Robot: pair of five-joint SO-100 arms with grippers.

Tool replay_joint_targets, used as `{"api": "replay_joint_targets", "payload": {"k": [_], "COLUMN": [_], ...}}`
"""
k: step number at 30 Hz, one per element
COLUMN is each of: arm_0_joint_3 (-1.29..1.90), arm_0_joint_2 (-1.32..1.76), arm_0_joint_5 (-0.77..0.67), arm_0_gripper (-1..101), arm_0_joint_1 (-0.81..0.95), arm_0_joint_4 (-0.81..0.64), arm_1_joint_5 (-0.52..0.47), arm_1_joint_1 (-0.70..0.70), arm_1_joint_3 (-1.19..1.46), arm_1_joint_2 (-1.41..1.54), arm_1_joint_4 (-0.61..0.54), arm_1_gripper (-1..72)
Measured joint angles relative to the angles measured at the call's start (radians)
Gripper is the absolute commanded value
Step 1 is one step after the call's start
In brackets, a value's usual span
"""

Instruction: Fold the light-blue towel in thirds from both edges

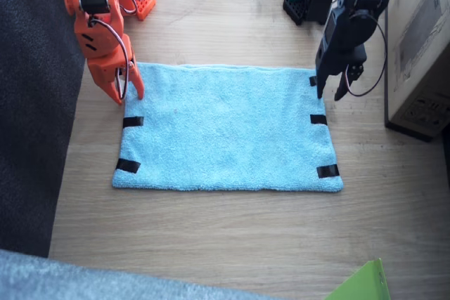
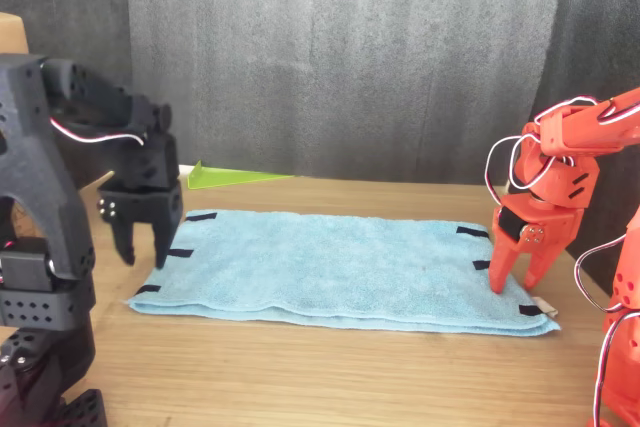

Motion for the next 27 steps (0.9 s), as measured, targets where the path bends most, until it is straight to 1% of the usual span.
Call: {"api": "replay_joint_targets", "payload": {"k": [9, 15, 22, 27], "arm_0_joint_3": [-0.064, -0.066, -0.086, -0.086], "arm_0_joint_2": [-0.063, -0.08, -0.132, -0.132], "arm_0_joint_5": [0.012, 0.009, 0.009, 0.028], "arm_0_gripper": [23, 21, 21, 20], "arm_0_joint_1": [-0.015, -0.037, -0.028, -0.023], "arm_0_joint_4": [0.037, 0.032, 0.097, 0.104], "arm_1_joint_5": [0.0, 0.0, 0.0, 0.0], "arm_1_joint_1": [0.0, 0.0, 0.0, 0.0], "arm_1_joint_3": [0.0, 0.0, 0.0, 0.0], "arm_1_joint_2": [0.0, 0.0, 0.0, 0.0], "arm_1_joint_4": [0.0, 0.0, 0.0, 0.0], "arm_1_gripper": [25.2, 25.2, 25.1, 25.1]}}
